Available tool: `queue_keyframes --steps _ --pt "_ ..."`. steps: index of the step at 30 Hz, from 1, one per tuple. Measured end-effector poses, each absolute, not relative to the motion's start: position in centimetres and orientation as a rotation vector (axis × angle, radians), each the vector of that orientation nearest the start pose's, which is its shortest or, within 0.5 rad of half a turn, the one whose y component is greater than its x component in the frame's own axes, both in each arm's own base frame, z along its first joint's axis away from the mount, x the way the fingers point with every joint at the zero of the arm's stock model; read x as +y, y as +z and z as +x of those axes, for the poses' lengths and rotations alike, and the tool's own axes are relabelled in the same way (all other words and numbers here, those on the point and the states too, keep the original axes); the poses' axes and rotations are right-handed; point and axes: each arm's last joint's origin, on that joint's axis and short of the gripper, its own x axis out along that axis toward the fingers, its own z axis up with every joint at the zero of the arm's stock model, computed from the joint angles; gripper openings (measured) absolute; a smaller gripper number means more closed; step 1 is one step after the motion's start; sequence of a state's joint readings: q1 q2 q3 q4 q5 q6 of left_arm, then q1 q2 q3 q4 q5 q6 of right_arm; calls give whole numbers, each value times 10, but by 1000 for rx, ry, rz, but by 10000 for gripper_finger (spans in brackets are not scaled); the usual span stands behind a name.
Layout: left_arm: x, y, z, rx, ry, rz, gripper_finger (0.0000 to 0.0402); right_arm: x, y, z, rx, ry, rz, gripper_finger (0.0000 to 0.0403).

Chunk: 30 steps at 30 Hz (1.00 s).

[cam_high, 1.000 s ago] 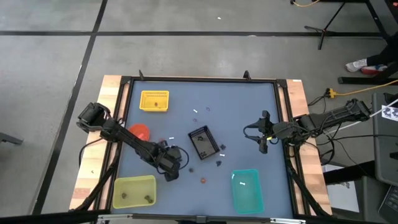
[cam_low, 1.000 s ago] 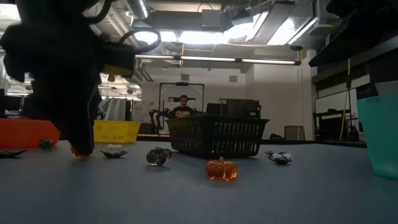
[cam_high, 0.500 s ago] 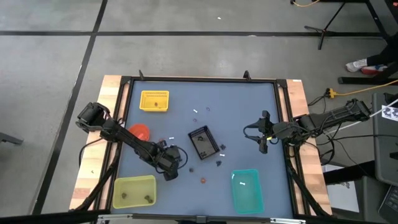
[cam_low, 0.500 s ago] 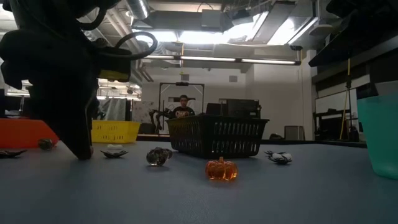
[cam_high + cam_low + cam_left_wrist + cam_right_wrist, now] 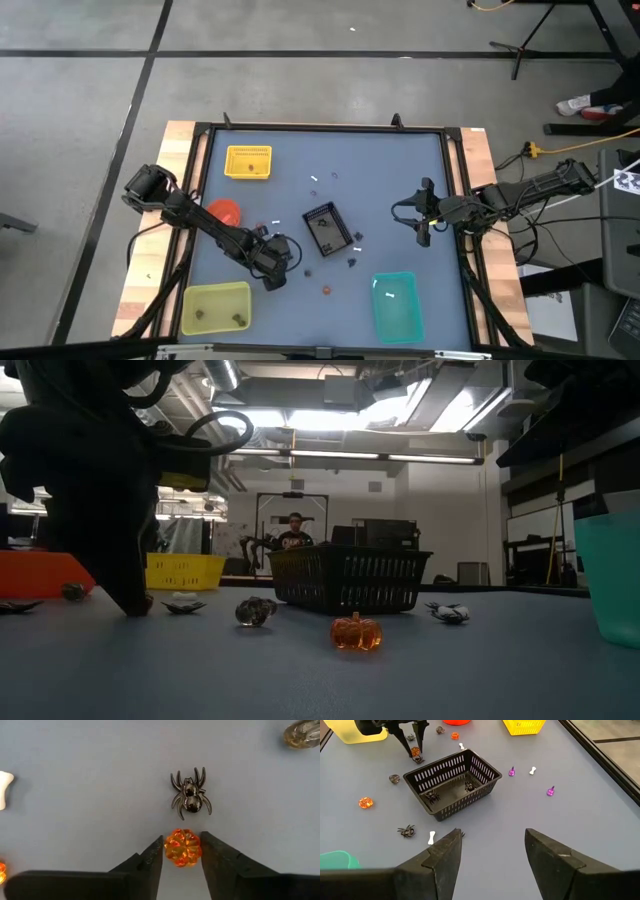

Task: Sort Halloween decoration
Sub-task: Put the orange pumpkin toy into the orange bin

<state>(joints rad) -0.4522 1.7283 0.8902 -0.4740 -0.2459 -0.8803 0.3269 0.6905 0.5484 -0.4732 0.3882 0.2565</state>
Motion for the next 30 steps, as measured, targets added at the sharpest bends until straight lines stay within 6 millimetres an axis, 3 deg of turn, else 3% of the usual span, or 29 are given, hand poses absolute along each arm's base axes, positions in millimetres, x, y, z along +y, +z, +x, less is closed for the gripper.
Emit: queue_keyframes --steps 30 --pt "-122 129 268 1184 371 -309 65 36 242 141 563 -132 34 215"
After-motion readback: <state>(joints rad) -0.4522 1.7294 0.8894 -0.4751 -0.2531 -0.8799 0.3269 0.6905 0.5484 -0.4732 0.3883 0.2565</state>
